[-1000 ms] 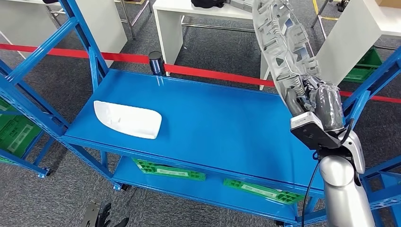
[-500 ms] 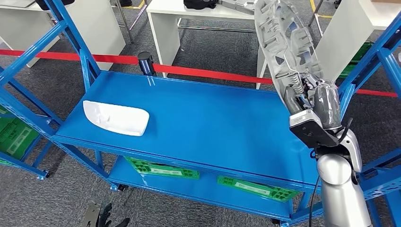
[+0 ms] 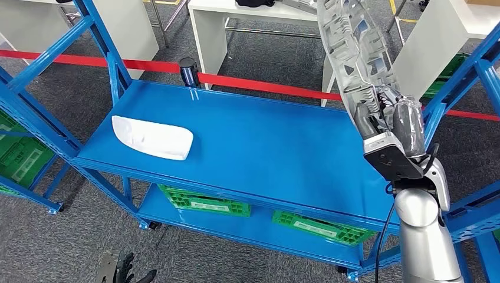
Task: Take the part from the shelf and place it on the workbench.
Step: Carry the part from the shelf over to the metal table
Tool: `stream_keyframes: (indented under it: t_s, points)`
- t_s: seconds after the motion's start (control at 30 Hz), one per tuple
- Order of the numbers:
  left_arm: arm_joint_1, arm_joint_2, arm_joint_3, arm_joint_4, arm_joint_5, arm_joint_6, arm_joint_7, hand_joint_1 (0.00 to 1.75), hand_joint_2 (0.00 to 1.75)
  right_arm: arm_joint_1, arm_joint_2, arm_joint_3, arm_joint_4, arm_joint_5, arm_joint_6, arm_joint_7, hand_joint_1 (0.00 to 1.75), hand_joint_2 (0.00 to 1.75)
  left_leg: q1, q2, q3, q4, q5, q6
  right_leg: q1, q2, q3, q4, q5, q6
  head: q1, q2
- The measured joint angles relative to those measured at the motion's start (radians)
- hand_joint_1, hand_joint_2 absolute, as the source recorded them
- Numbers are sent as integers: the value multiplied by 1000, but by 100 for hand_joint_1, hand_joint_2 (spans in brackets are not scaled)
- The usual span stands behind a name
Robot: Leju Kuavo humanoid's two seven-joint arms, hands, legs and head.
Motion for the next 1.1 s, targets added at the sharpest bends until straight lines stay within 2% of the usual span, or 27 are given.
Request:
stream_keyframes:
  t_s: [0.03, 0.07, 0.2, 0.23, 0.27, 0.33, 0.37, 0.4, 0.43, 0.47, 0.5, 0.57, 0.6, 0.63, 0.7, 0.73, 0.77, 0.8, 0.87, 0.9, 0.93, 0.97, 1.0, 1.03, 1.07, 1.1]
  points:
    - [6, -6, 9, -14, 2, -10, 3, 0, 175, 0, 6, 4, -1, 4, 3, 7, 175, 175, 2, 0, -10, 11, 0, -7, -1, 3, 30, -50, 15, 4, 0, 0]
    - [14, -11, 19, -29, 0, -21, 7, 0, 175, -1, 12, 7, -2, 10, 7, 16, 175, 175, 2, -2, -18, 22, 1, -14, 0, 7, 44, -76, 19, 0, 0, 0]
    - [41, -31, 46, -69, -20, -52, 14, 0, 175, 0, 35, 14, -9, 24, 17, 36, 175, 175, 3, -7, -34, 35, 11, -34, 5, 14, 31, -72, 24, -33, -2, 0]
    - [47, -35, 52, -75, -24, -56, 14, 0, 175, 1, 41, 15, -11, 26, 18, 38, 175, 175, 6, -7, -38, 41, 2, -39, 4, 13, 27, -72, 29, -42, -2, 0]
    - [53, -39, 59, -82, -29, -59, 15, 0, 175, 2, 46, 16, -13, 27, 18, 40, 175, 175, 8, -7, -47, 62, -22, -45, 3, 13, 21, -73, 36, -53, -3, 0]
    - [60, -47, 70, -91, -36, -63, 14, 0, 175, 3, 54, 17, -18, 29, 18, 40, 175, 175, 10, -7, -82, 165, -107, -55, 4, 12, 6, -74, 50, -68, -5, 0]
    - [61, -49, 76, -93, -41, -63, 12, 0, 175, 3, 57, 17, -19, 30, 18, 40, 175, 175, 11, -7, -102, 237, -150, -58, 6, 11, -3, -73, 57, -71, -5, 0]
    - [61, -50, 82, -94, -46, -64, 9, 0, 175, 3, 60, 17, -20, 31, 19, 39, 175, 175, 11, -7, -116, 297, -179, -60, 9, 11, -11, -73, 64, -73, -5, 0]
    - [61, -51, 88, -95, -53, -66, 6, 0, 175, 4, 63, 17, -20, 32, 21, 37, 175, 175, 11, -7, -115, 328, -190, -58, 13, 11, -19, -73, 70, -74, -5, 0]
    - [61, -52, 94, -95, -60, -67, 2, 0, 175, 5, 66, 16, -20, 33, 23, 35, 175, 175, 10, -7, -94, 320, -183, -54, 16, 12, -26, -73, 76, -74, -5, 0]
    - [60, -52, 99, -97, -66, -69, -1, 0, 175, 6, 69, 16, -21, 34, 25, 33, 175, 175, 9, -8, -54, 272, -164, -46, 20, 13, -32, -73, 82, -74, -5, 0]
    - [57, -53, 108, -104, -74, -73, -6, 0, 175, 6, 73, 16, -23, 35, 28, 30, 175, 175, 1, -9, 48, 127, -136, -23, 24, 14, -41, -74, 94, -72, -4, 0]
    - [55, -54, 113, -110, -76, -74, -8, 0, 175, 6, 75, 15, -24, 35, 29, 28, 175, 175, -4, -8, 83, 73, -129, -14, 24, 13, -43, -76, 100, -68, -4, 0]
    - [53, -56, 118, -117, -78, -76, -9, 0, 175, 5, 77, 14, -25, 35, 30, 27, 175, 175, -10, -8, 100, 42, -127, -7, 21, 12, -45, -78, 106, -63, -5, 0]
    - [53, -60, 128, -128, -82, -81, -9, 0, 175, 4, 80, 13, -25, 35, 32, 24, 175, 175, -19, -7, 100, 25, -113, 1, 17, 10, -46, -86, 120, -48, -6, 0]
    - [53, -63, 133, -134, -84, -84, -9, 0, 175, 4, 80, 13, -25, 34, 33, 22, 175, 175, -18, -4, 101, 12, -100, 5, 17, 9, -49, -86, 120, -44, -7, 0]
    - [53, -65, 136, -139, -86, -86, -8, 0, 175, 3, 80, 12, -24, 33, 33, 20, 175, 175, -17, -2, 100, -2, -84, 12, 19, 8, -58, -75, 108, -45, -6, 0]
    - [52, -69, 140, -142, -87, -88, -8, 0, 175, 2, 79, 12, -23, 32, 33, 17, 175, 175, -14, 1, 96, -16, -67, 16, 21, 7, -72, -45, 81, -50, -5, 0]
    - [52, -76, 145, -146, -88, -92, -6, 0, 175, 0, 79, 12, -20, 31, 33, 14, 175, 175, -10, 3, 76, -26, -42, 20, 21, 6, -115, 71, 3, -59, -3, 0]
    - [52, -79, 148, -147, -89, -94, -6, 0, 175, 0, 79, 12, -19, 31, 33, 13, 175, 175, -10, 3, 64, -25, -32, 18, 19, 6, -131, 132, -25, -57, -3, 0]
    - [53, -82, 150, -147, -90, -94, -5, 0, 175, 0, 79, 12, -17, 31, 33, 13, 175, 175, -9, 4, 52, -25, -24, 16, 17, 6, -136, 173, -39, -50, -3, 0]
    - [53, -84, 152, -147, -91, -95, -4, 0, 175, 0, 79, 13, -15, 31, 33, 13, 175, 175, -8, 4, 39, -23, -15, 12, 14, 6, -123, 178, -35, -39, -3, 0]
    - [53, -86, 153, -147, -92, -96, -4, 0, 175, 0, 79, 13, -13, 31, 33, 13, 175, 175, -5, 4, 26, -20, -8, 8, 10, 5, -91, 144, -19, -26, -3, 0]
    - [53, -88, 155, -147, -94, -96, -4, 0, 175, -1, 79, 14, -12, 31, 33, 13, 175, 175, -3, 4, 13, -11, -2, 2, 5, 2, -43, 79, 0, -13, -3, 0]
    - [53, -89, 158, -148, -95, -98, -4, 0, 175, -2, 80, 16, -12, 31, 33, 13, 175, 175, -2, 4, -3, 1, 2, -4, 3, 0, 8, 8, 8, -6, -2, 0]
    - [54, -90, 160, -149, -97, -99, -3, 0, 175, -2, 81, 17, -12, 31, 33, 13, 175, 175, -2, 3, -17, 13, 5, -10, 3, -1, 41, -43, 12, -6, -3, 0]
